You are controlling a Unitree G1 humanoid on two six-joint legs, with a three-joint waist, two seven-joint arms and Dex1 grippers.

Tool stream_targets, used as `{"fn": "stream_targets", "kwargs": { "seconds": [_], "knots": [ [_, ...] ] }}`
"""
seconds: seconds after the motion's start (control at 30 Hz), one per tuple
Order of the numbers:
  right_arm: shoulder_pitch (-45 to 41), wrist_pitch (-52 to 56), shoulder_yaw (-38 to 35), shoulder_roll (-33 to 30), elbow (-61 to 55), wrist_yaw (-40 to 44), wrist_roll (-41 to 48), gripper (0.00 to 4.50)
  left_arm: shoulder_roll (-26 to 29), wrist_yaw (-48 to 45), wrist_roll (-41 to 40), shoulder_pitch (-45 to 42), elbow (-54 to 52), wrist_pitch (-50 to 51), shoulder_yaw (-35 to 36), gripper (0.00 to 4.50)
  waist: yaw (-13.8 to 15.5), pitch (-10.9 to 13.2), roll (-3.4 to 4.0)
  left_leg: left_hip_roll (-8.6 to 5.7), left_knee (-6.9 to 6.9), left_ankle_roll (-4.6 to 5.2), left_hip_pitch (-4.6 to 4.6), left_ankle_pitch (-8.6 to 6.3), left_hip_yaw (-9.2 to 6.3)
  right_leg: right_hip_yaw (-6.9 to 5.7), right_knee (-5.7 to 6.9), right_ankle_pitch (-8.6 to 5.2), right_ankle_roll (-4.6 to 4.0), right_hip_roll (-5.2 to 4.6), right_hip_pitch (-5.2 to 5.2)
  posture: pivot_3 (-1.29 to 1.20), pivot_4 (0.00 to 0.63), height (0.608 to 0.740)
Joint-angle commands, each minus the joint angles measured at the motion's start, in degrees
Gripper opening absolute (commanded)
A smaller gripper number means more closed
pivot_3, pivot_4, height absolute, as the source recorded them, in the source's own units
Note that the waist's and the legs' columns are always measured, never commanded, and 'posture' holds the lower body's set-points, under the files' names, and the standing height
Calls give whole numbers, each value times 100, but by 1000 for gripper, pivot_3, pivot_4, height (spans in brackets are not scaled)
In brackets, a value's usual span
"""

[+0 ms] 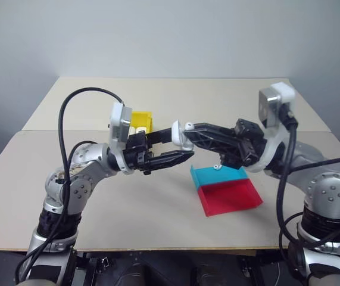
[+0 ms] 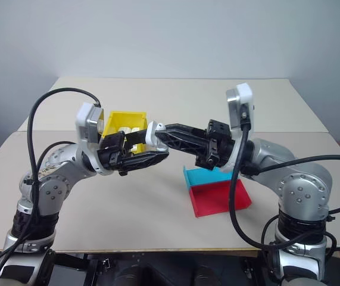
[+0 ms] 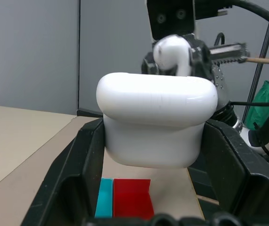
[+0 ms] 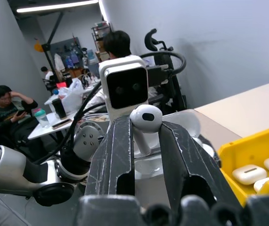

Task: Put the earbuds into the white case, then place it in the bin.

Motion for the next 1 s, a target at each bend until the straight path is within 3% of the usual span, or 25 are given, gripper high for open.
{"fn": "stream_targets", "kwargs": {
  "seconds": [0.03, 0.53, 0.77, 1.0],
  "knots": [
    [77, -103, -84, -197, -218, -74, 248, 602, -46, -62, 11, -85, -115, -18, 24, 2777, 7, 0, 0, 0, 0, 0, 0, 0, 0, 0, 0, 0, 0, 0, 0, 0, 150, 740],
    [393, -573, 397, -649, -388, 274, -414, 602, -137, -24, 73, -8, -225, 0, 77, 2777, 8, 0, 0, 0, 0, 5, 0, -3, -3, -1, -3, 0, 0, 0, 2, 0, 150, 740],
    [296, -622, 525, -759, -335, 353, -520, 2894, -100, -31, 55, 23, -267, 9, 109, 2777, 7, 0, -1, 0, 0, 6, -1, -3, -3, -1, -4, 0, 0, 0, 2, 0, 150, 740],
    [340, -684, 474, -955, -342, 621, -438, 2894, -49, -74, 53, 50, -291, 41, 145, 2777, 9, 0, -1, 0, 0, 6, -1, -4, -4, -2, -6, 0, 0, 0, 2, 0, 150, 740]
  ]
}}
